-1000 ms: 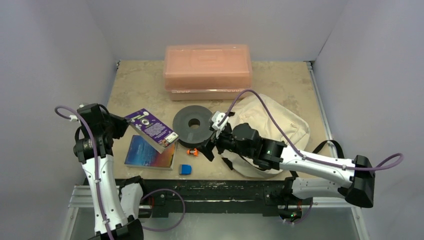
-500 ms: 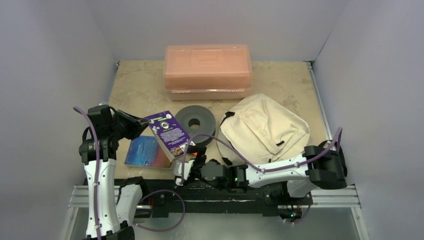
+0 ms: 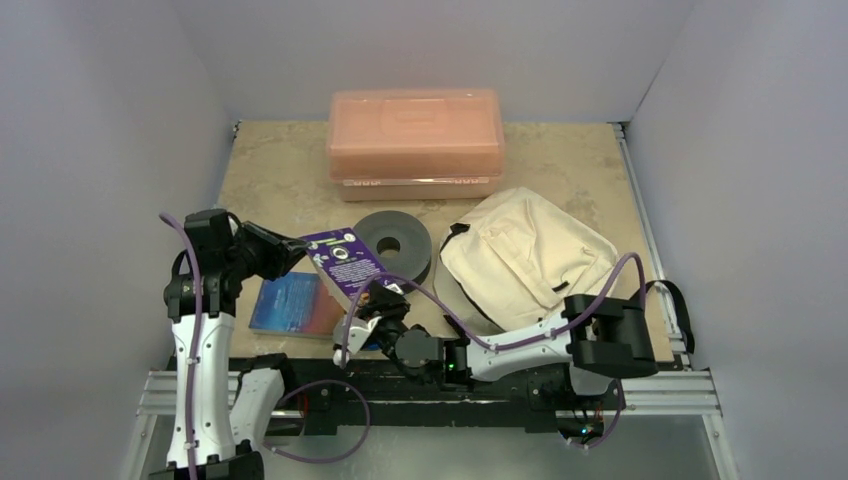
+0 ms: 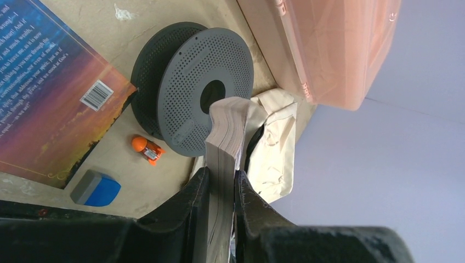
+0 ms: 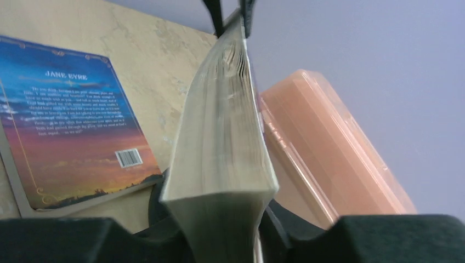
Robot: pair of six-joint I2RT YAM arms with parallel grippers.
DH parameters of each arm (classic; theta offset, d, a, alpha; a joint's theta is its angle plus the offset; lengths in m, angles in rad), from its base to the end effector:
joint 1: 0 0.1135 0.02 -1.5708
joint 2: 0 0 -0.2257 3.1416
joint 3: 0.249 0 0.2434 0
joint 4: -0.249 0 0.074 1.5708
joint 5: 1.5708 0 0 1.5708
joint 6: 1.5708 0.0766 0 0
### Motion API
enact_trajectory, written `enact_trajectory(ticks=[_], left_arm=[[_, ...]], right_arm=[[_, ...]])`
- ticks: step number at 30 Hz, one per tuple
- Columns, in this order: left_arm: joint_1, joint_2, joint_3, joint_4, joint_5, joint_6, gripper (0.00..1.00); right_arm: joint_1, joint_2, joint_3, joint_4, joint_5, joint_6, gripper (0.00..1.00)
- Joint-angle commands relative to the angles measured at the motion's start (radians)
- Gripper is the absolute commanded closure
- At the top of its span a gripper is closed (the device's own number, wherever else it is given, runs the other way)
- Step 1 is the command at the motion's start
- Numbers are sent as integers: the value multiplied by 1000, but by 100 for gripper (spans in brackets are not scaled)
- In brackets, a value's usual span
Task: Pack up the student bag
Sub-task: Pick up the book from the center of the board.
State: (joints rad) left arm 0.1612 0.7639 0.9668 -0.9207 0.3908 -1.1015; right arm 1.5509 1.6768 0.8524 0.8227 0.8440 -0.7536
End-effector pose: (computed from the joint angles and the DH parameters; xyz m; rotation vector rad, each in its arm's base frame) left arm 0.1874 0.0009 0.2807 -1.2385 2.0584 -0.9147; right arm 0.0647 0.3718 0.2053 -1.0494 1.1705 -0.0377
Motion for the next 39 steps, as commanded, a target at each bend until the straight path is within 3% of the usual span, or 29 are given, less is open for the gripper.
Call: enact_trajectory(ticks=[1,3,5,7,9,10,14,19,20,23,26,28,32,36,39], left_arm=[[-9,8,5,75,59,-67,100],[-8,21,5,101,74,-64,97],[-8,43,12,135,107,-29,71],[-8,76,46,126,127,30,41],[-8,103,82,122,147,107,23],[-9,110,105,114,146,148,19],[-8,77,136,194,176,318,16],[-8,-4,1,589,422,339,16],[-10,0,-20,652,465,327,16],[-25,13,-82,817,578,283,16],[-58,25,-105,881,640,279,15],[-88,30,-112,896,664,293,14],[-175,35,-115,873,689,362,14],[-231,34,-111,809,664,432,10],[-247,37,-137,946,739,357,9]], right_arm=[[5,-98,-7,29,-57,92,71],[0,-120,-3,-32,-76,148,86],[-10,-153,-6,-111,-99,219,97],[-31,-205,-18,-192,-130,305,100],[-73,-282,-37,-295,-203,423,100],[-101,-331,-48,-342,-256,481,100],[-311,-526,-85,-515,-655,645,100],[-699,-622,-9,-732,-1232,645,100],[-770,-622,8,-767,-1343,998,100],[-975,-609,34,-744,-1647,1294,100],[-1113,-599,-34,-433,-1904,1621,100],[-1131,-591,-64,-211,-1974,1845,100],[-1133,-574,-6,-181,-1994,1930,100],[-1132,-547,7,19,-2037,2082,100],[-1132,-532,18,52,-2054,2105,100]])
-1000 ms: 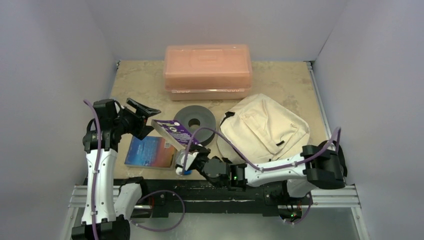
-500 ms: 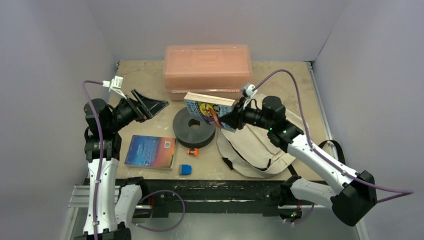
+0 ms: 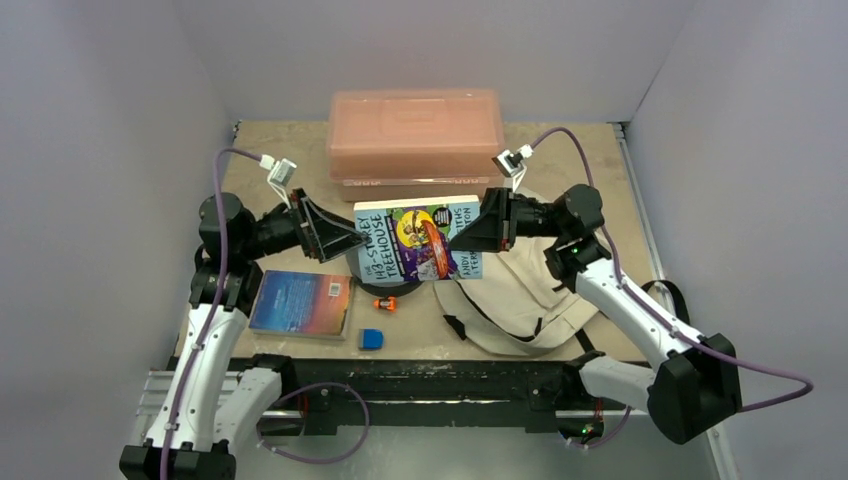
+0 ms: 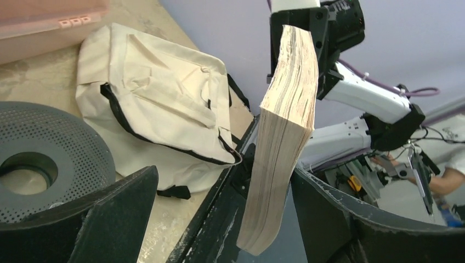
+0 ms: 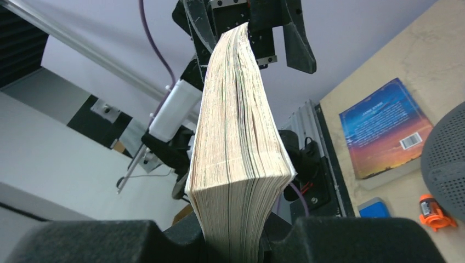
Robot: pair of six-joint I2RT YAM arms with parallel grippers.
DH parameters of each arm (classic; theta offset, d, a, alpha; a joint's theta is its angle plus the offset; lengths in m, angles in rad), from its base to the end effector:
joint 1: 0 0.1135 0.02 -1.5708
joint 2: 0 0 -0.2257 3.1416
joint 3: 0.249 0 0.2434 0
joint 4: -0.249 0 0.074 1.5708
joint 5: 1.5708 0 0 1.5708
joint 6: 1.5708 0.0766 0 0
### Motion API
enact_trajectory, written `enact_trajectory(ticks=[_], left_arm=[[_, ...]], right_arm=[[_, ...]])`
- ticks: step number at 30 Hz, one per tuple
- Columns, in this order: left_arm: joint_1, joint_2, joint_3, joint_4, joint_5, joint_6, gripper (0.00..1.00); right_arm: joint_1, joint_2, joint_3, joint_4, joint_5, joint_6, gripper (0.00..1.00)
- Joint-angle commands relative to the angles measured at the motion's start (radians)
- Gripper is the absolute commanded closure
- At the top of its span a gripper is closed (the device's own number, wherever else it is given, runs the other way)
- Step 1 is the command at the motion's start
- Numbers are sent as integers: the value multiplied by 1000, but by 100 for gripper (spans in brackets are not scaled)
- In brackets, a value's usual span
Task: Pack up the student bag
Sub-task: Pick up the book from the center of the board.
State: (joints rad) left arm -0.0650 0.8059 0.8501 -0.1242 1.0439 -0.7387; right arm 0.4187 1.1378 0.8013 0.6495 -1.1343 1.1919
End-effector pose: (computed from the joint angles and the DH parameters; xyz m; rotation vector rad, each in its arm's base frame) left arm 0.2041 -0.0796 0.3377 0.2751 1.8054 -1.4362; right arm 0.2175 0.1728 0.3299 -0.5878 1.7018 1.9405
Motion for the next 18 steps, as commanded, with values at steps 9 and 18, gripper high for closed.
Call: enact_trajectory(ticks=[9,18], left_arm=[[-187,24,-70,477,215,-194,23],[-202,35,-69,454,53,-275,70]], right_arm=[[0,53,61,331,-78,224,100],[0,28,66,36,-16,-24,100]])
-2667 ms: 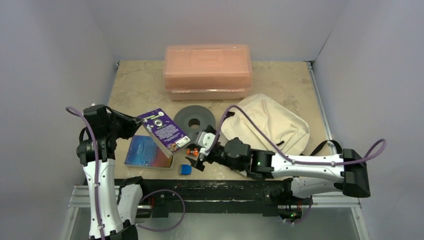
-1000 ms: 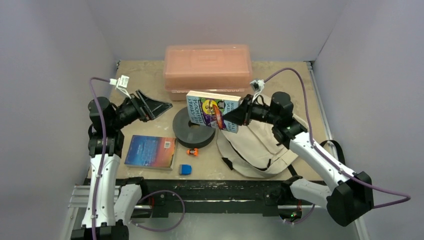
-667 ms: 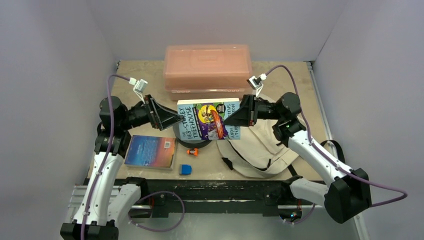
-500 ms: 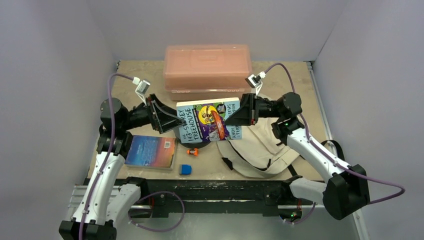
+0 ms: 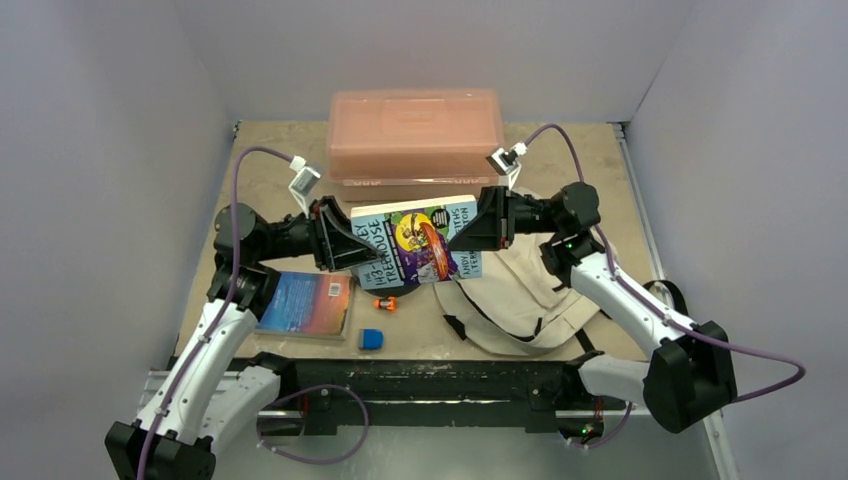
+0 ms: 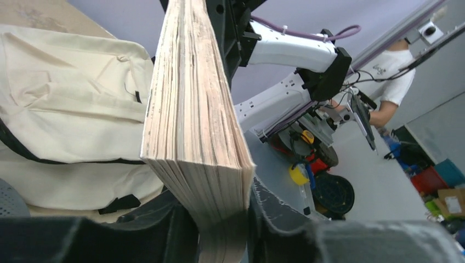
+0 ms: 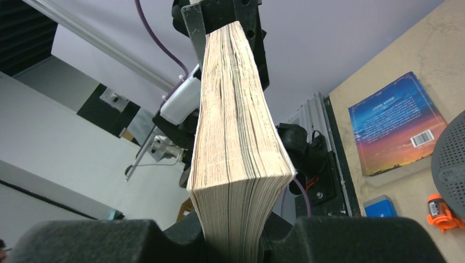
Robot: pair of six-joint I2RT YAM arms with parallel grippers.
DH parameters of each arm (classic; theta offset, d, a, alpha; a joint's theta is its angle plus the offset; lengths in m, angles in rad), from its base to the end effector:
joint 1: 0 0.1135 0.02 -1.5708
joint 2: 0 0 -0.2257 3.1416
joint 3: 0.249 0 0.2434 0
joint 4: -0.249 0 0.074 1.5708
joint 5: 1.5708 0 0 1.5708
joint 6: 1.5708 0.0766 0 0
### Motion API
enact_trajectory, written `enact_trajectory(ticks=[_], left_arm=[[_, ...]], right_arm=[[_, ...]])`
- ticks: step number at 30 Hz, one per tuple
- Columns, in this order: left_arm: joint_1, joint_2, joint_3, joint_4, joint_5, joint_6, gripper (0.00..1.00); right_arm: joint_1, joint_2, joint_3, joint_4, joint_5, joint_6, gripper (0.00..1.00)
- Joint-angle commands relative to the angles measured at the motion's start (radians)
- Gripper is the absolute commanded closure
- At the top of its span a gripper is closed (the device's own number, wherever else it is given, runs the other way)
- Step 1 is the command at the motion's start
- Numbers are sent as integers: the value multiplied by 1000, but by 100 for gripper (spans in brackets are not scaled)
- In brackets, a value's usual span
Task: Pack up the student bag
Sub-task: Pick up the book from the center of the board.
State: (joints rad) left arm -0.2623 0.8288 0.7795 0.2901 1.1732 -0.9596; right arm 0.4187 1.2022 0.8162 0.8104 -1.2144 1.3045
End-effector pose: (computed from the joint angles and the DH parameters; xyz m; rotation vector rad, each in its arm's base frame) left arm 0.1813 -0.1218 0.3529 0.6083 1.6437 -1.7060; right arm 0.2189 0.1760 0.3323 -0.6719 1.6860 2.0114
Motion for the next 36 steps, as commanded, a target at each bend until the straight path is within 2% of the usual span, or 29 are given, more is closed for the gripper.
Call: enact_trajectory(ticks=[1,7,8,11,12,13,14,15,17,20,25,27,31,36], left_arm=[[-7,21,0,56,-82,-70,73],[-47,68,-19,116,-67,-102,69],[-50,67,-21,122,-67,-103,73],[-51,50,-17,114,-86,-95,99],[-51,35,-8,70,-107,-71,100],[-51,19,10,3,-139,-19,100],[-50,2,34,-108,-181,41,100],[-49,-15,86,-239,-236,129,100],[-50,-42,177,-563,-421,296,100],[-49,-93,246,-780,-669,386,100],[-49,-178,284,-873,-832,405,100],[-49,-208,288,-893,-895,411,100],[-49,-239,284,-901,-958,431,100],[-48,-226,283,-917,-965,426,100]], right_arm=[[0,-39,45,-125,74,-136,100],[-1,-55,14,-78,142,-118,100],[0,-56,14,-84,149,-125,100],[0,-60,23,-154,165,-183,100],[0,-64,38,-227,176,-240,94],[0,-69,69,-411,207,-326,85],[-1,-73,110,-522,264,-449,76],[0,-76,157,-752,344,-565,64],[0,-80,219,-977,519,-725,48],[0,-104,252,-1165,741,-864,31],[17,-178,245,-1324,1125,-1037,20],[82,-197,248,-1350,1226,-1078,17],[415,-126,282,-1402,1518,-1123,13],[630,75,333,-1509,1672,-1121,16]])
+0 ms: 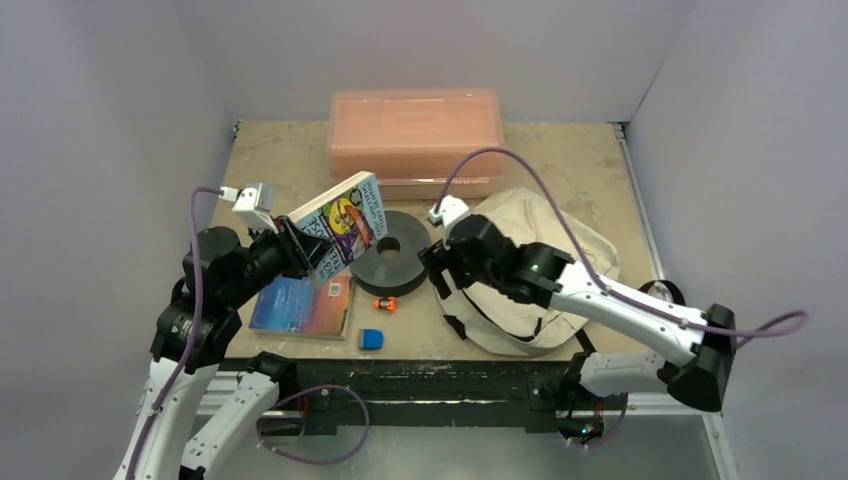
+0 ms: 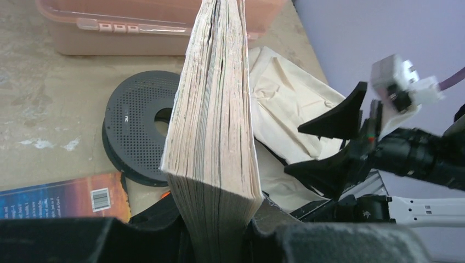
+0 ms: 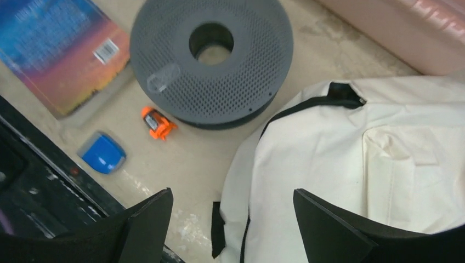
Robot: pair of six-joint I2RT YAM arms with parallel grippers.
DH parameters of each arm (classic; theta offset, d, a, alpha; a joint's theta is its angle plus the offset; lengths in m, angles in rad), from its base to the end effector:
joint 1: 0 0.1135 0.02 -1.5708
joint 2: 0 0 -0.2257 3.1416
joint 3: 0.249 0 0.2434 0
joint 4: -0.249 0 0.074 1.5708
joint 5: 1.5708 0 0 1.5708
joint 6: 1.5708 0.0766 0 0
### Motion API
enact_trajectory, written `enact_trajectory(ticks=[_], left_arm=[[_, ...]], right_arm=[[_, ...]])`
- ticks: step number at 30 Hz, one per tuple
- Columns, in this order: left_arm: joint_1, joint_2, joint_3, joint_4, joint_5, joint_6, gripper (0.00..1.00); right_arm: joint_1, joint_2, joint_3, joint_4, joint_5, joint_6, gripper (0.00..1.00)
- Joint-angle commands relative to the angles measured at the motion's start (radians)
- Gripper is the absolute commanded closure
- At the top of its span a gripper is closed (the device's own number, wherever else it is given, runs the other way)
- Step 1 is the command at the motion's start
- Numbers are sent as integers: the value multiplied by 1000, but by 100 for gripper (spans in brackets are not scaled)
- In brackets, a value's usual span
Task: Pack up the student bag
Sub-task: Pick up the book from the center of the board, then place the book in the student bag.
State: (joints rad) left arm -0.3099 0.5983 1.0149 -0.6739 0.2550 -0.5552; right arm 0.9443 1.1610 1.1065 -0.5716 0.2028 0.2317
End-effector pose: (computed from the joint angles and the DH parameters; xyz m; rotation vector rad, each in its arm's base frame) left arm 0.1543 -0.0697 0.3532 -0.0459 1.9022 -0.8323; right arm 0.1823 0.2256 0.2802 -0.6643 2.1150 0.4400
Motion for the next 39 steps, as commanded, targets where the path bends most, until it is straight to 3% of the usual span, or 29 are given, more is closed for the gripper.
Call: enact_trajectory(ticks=[1,10,12,15,17,18,24,26,30,33,39], left_arm=[[-1,5,45,49,-44,19,100],[-1,16,40,52,-33,16,100],[-1,23,40,51,-26,16,100],[-1,34,39,52,-14,14,100],[-1,40,37,54,-5,10,100],[-1,42,35,55,1,6,100],[-1,94,-18,115,189,-92,100],[-1,119,-89,211,306,-191,100],[-10,141,-288,508,442,-462,100],[-70,141,-394,697,423,-624,100],[-283,213,-425,811,214,-786,100]], right_arm=[[133,144,47,-141,284,-46,17],[188,289,53,-250,448,4,34],[188,276,63,-263,487,35,45],[187,196,54,-222,521,55,72],[170,147,43,-196,536,61,98],[144,123,45,-194,532,77,100],[-114,-81,-18,-25,194,50,100],[-209,-117,-30,13,14,52,100],[-292,-124,-41,28,-83,80,100],[-319,-132,-58,55,-114,104,100],[-325,-136,-61,84,-125,120,100]])
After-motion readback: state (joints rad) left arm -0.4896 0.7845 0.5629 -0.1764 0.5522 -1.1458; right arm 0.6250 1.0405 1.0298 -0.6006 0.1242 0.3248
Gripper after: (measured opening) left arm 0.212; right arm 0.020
